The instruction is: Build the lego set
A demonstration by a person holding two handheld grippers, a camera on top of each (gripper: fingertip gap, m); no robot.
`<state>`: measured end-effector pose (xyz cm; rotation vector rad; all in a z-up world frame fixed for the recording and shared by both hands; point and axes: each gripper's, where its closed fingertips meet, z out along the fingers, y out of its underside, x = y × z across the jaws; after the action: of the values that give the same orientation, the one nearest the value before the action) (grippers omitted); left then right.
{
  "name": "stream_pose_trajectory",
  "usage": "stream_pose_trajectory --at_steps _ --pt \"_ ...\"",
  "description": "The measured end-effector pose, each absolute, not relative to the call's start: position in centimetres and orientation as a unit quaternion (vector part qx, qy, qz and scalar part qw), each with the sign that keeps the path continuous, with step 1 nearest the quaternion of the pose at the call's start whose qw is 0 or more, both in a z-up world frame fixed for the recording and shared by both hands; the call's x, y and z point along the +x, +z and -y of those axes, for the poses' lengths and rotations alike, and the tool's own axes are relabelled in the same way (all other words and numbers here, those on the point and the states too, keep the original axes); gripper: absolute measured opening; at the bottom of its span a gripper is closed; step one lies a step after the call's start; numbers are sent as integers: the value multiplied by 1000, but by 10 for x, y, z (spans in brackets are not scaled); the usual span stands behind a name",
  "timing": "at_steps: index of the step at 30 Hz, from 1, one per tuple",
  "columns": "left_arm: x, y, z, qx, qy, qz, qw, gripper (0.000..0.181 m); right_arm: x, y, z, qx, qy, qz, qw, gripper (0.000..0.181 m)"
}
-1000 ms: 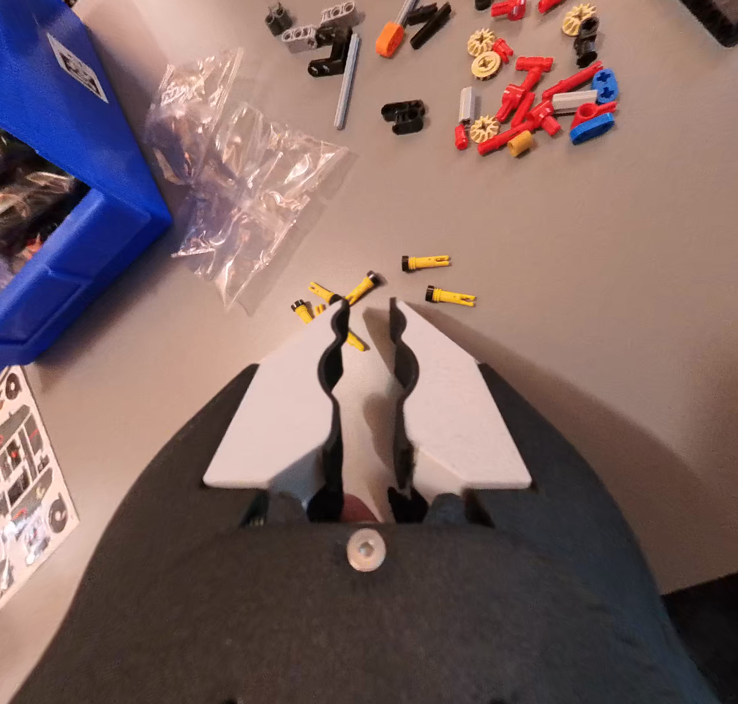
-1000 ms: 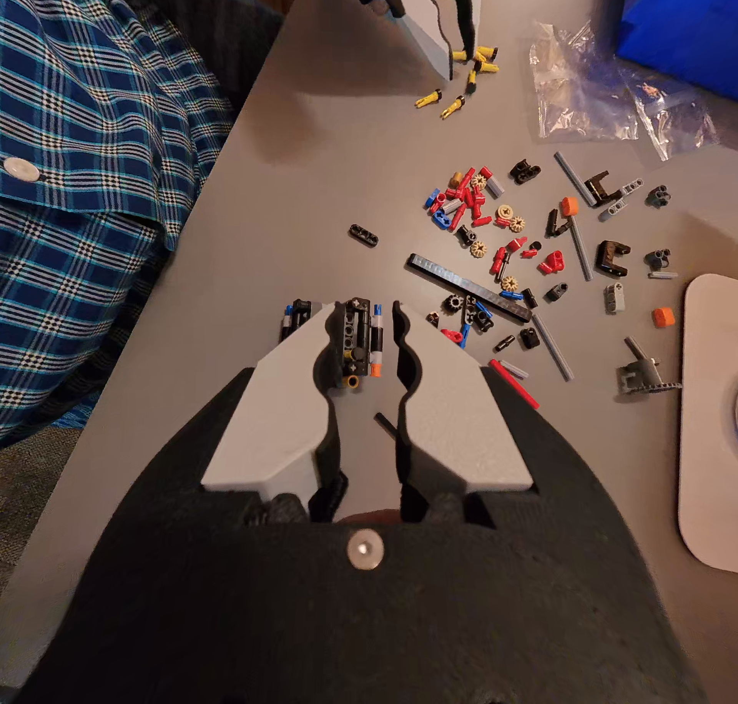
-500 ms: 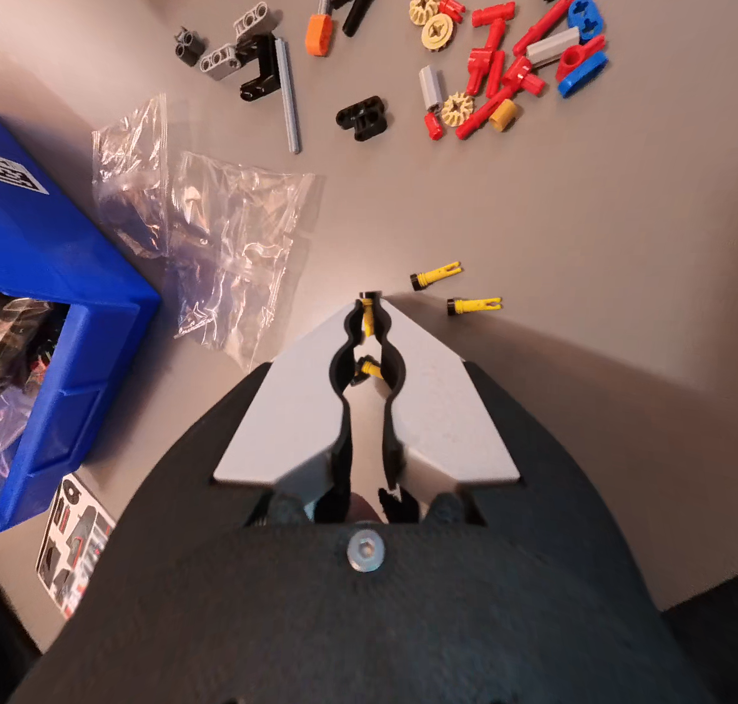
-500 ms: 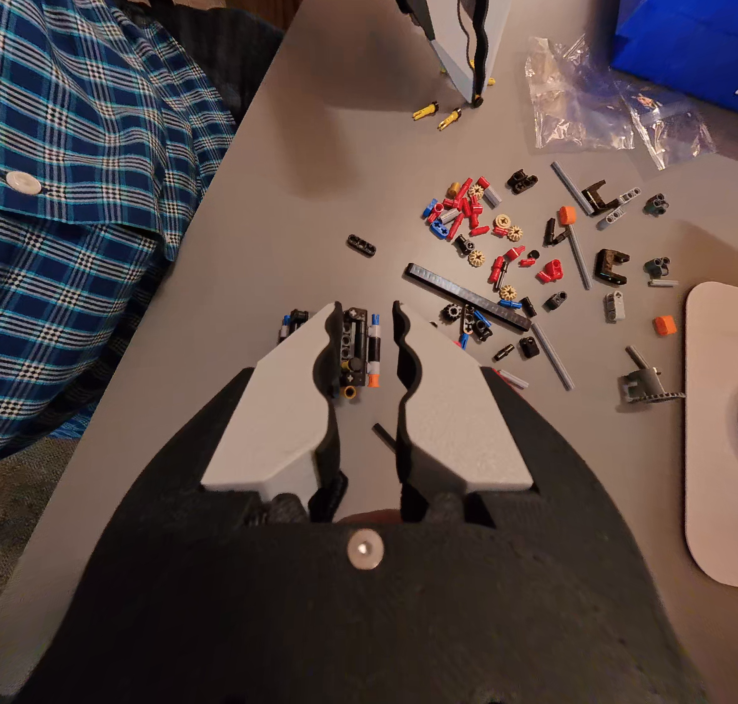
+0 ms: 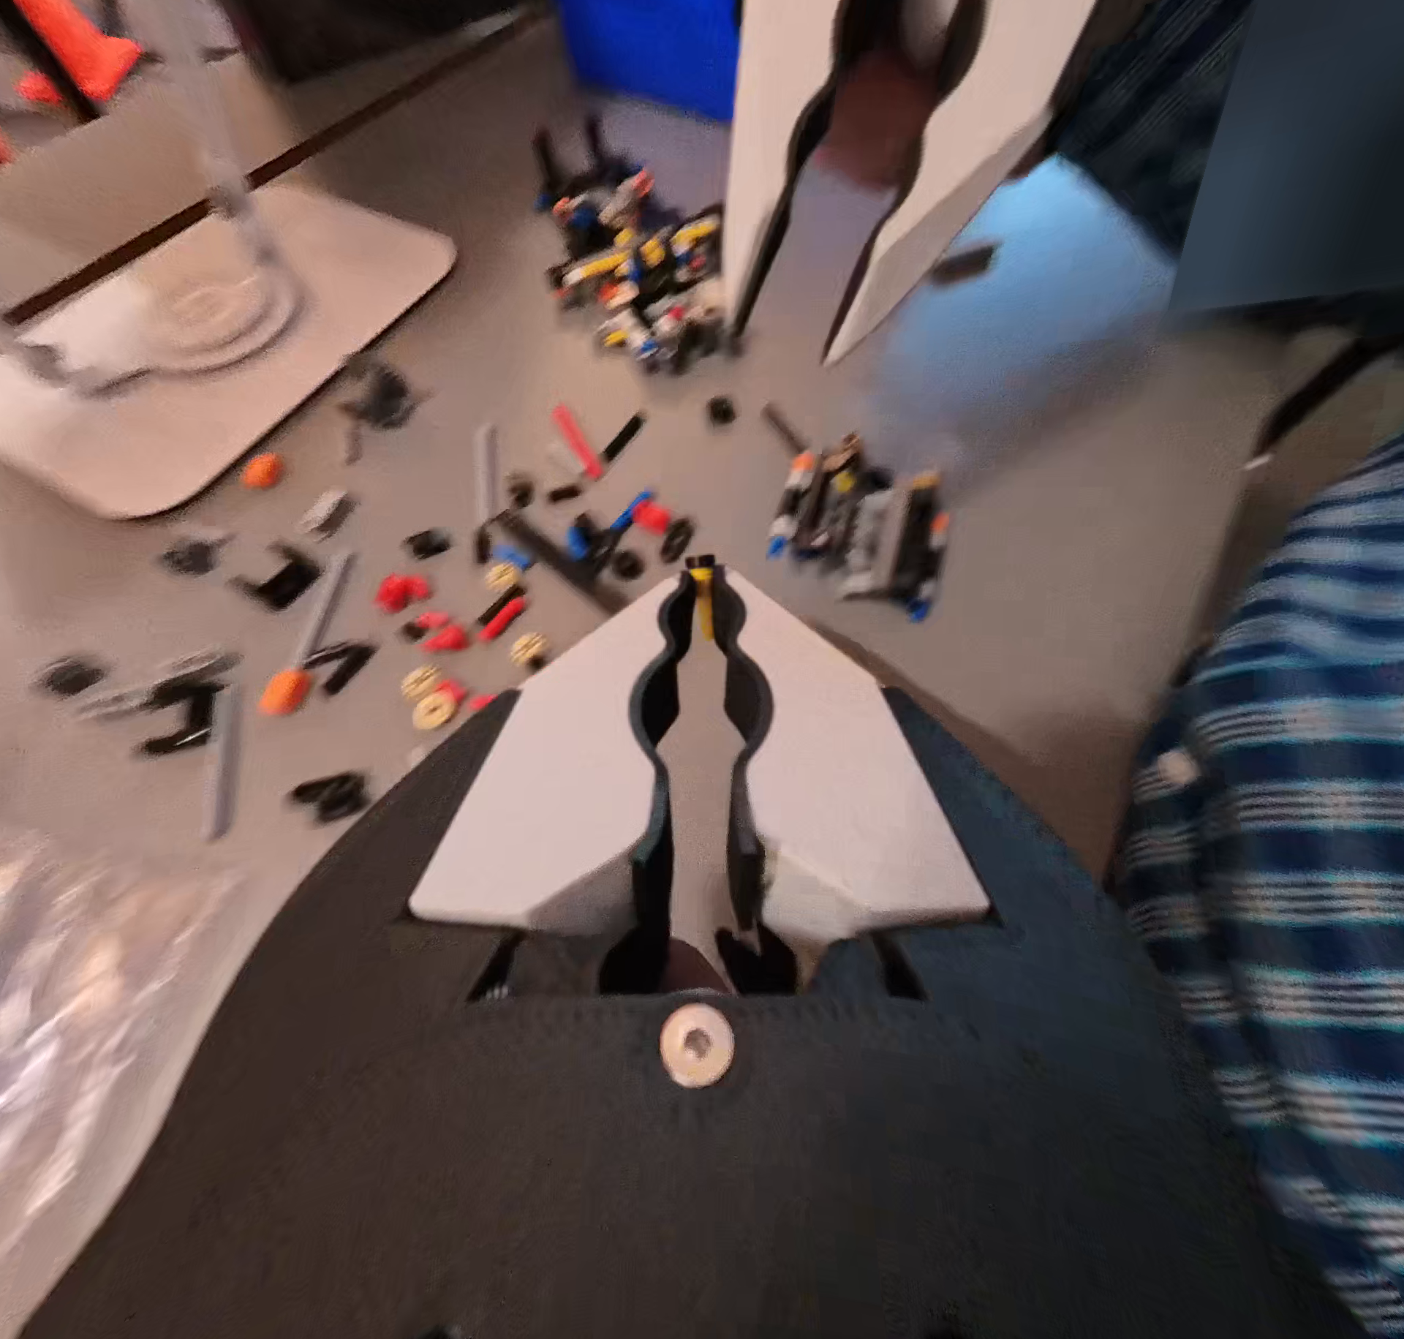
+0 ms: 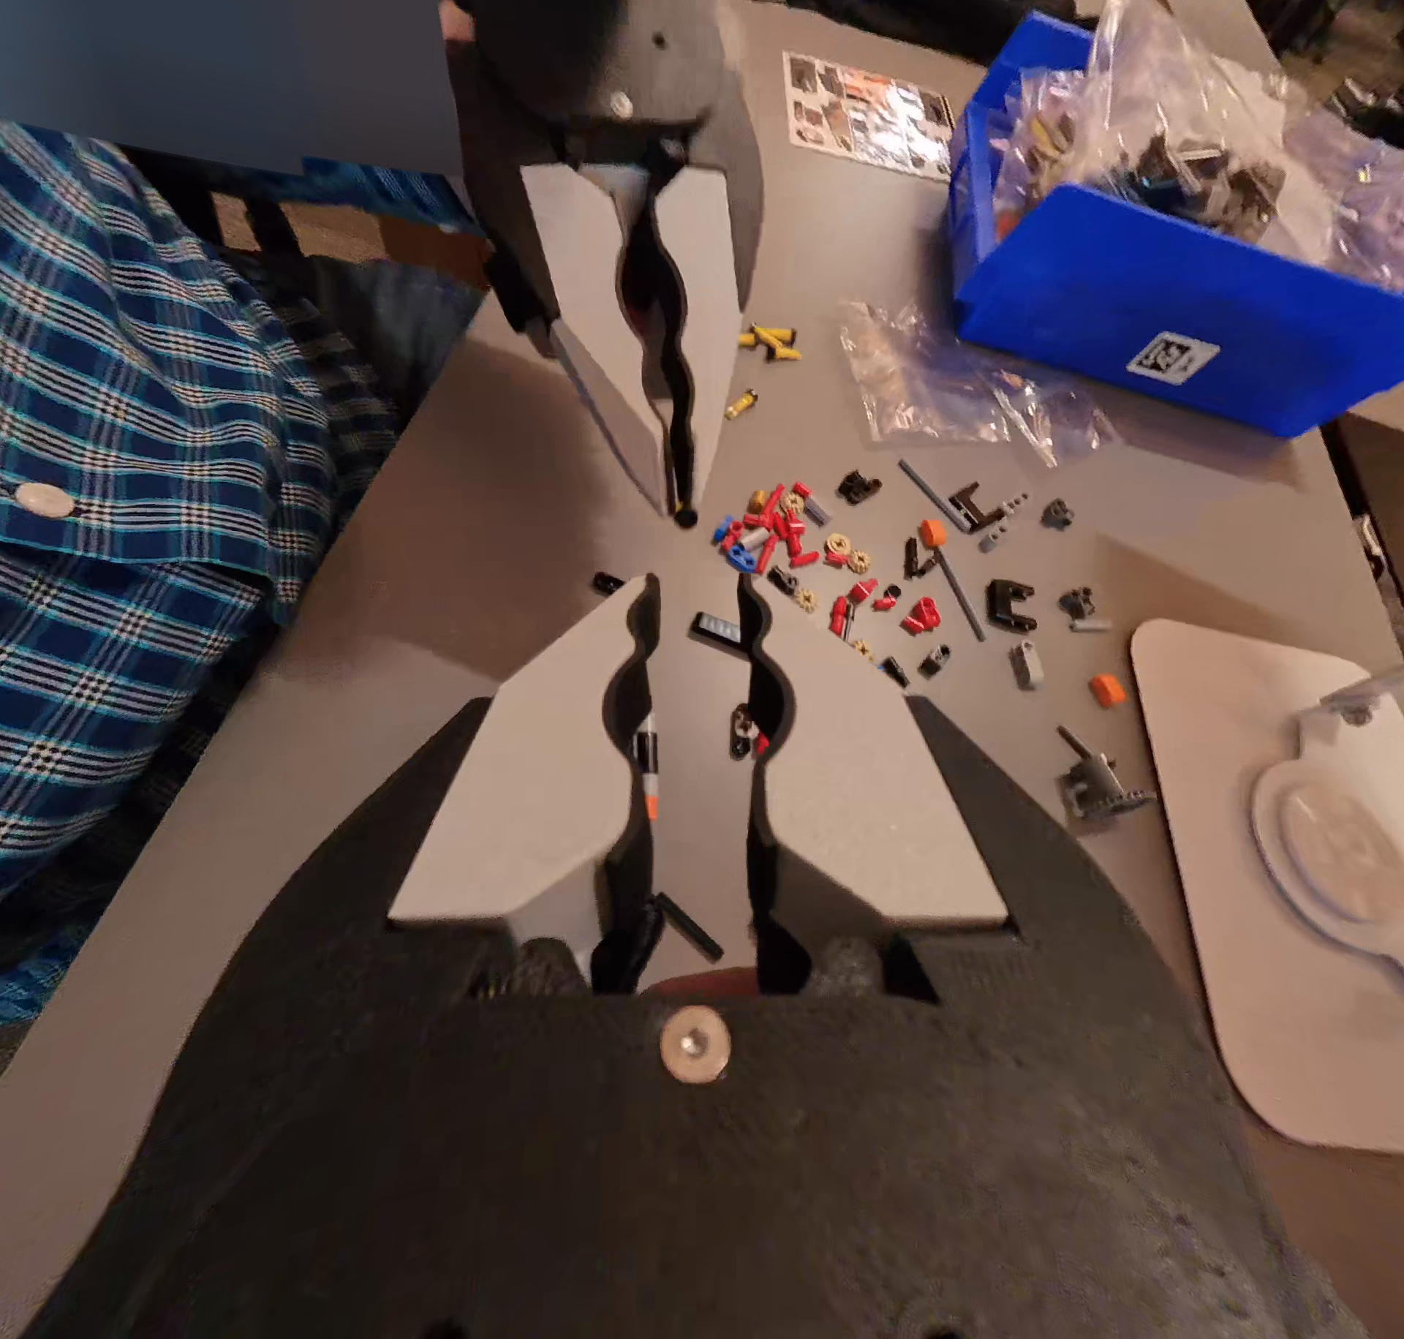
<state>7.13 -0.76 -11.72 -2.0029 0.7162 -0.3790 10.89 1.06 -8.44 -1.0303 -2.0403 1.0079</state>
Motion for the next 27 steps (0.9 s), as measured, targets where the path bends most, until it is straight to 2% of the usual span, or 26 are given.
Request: stream_pose_trajectory --at_steps 3,7,19,27 --pt "101 -106 7 -794 -256 -279 475 2 111 -83 -5 -369 386 782 320 18" --pt "113 -100 8 -776 -315 -278 470 2 114 -81 4 -336 394 792 323 17" --pt "134 -89 25 -734 -430 -317 420 2 123 -88 29 -260 389 828 309 8" --pt "137 -87 24 -719 -473 -311 403 3 127 -87 27 -265 392 830 296 5"
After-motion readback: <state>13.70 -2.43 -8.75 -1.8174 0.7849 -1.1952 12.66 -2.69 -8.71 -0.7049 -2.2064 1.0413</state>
